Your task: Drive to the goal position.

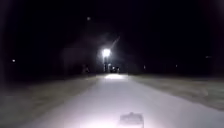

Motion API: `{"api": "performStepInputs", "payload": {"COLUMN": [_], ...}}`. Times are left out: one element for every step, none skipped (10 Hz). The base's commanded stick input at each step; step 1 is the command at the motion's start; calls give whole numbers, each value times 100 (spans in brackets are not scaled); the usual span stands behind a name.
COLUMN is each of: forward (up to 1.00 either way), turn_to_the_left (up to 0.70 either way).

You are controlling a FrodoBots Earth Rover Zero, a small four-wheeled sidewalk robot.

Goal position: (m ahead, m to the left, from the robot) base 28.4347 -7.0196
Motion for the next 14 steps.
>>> {"api": "performStepInputs", "payload": {"forward": [70,70,70,70,70,70,70,70,70,70,70,70,70,70], "turn_to_the_left": [0,0,-14,-13,0,0,0,0,0,0,0,0,0,0]}}
